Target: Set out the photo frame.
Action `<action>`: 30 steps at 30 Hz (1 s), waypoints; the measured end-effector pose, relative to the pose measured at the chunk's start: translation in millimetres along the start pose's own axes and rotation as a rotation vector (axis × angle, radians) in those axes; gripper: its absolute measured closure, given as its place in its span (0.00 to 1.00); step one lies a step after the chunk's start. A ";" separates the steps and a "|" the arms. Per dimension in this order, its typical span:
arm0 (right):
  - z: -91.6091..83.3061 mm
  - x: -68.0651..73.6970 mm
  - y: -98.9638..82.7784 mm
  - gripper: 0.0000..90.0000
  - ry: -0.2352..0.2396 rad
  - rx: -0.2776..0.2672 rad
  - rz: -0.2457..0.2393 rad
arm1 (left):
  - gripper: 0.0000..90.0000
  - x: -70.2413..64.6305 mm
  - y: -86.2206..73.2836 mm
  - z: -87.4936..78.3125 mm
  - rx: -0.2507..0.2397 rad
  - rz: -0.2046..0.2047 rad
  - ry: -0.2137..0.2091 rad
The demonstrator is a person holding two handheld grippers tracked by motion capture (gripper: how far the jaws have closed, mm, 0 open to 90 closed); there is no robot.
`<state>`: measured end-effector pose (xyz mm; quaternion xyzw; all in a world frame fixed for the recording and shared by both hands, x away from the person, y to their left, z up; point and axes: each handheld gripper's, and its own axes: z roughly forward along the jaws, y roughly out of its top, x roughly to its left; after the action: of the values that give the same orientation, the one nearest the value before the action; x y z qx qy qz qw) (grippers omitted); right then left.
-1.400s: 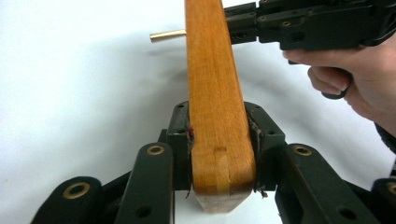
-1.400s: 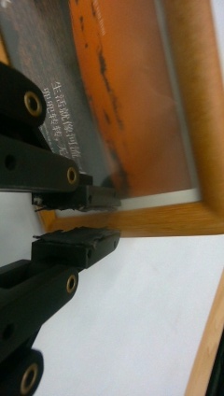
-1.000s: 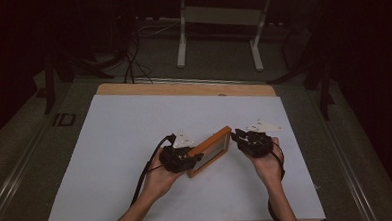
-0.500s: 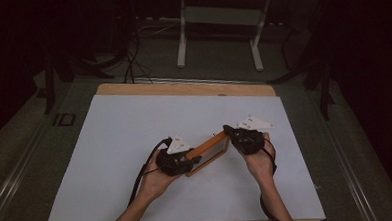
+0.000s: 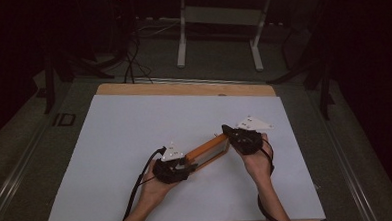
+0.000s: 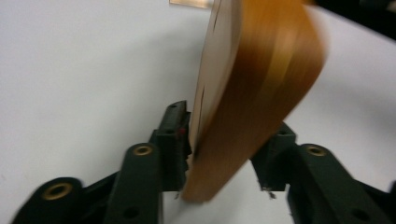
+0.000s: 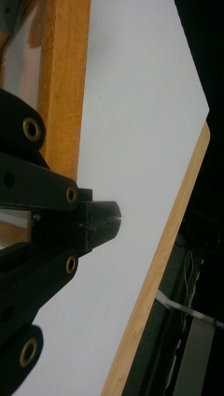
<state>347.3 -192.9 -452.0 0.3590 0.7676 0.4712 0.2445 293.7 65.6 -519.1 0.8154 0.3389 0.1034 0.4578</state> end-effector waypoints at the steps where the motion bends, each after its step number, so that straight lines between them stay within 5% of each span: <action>1: 0.4 0.0 0.0 1.00 0.001 0.002 0.000 | 0.70 0.2 -1.8 1.0 0.001 0.001 0.002; 5: 2.2 0.0 0.7 1.00 0.002 0.003 0.002 | 0.73 0.9 -2.3 0.2 -0.010 0.018 0.027; 9: 3.1 0.4 2.8 1.00 0.009 0.014 -0.013 | 0.76 -1.3 0.9 -0.7 0.014 0.092 0.047; 16: 0.6 -1.0 3.8 1.00 0.014 0.010 -0.015 | 0.77 1.3 10.1 -7.1 0.061 0.131 0.019; 30: -15.4 -1.3 11.2 1.00 0.044 -0.006 -0.046 | 0.77 10.3 51.9 -48.5 0.009 0.178 -0.083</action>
<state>340.8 -199.0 -435.1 0.3301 0.7796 0.4754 0.2393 301.9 86.8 -451.1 0.8481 0.2462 0.1083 0.4566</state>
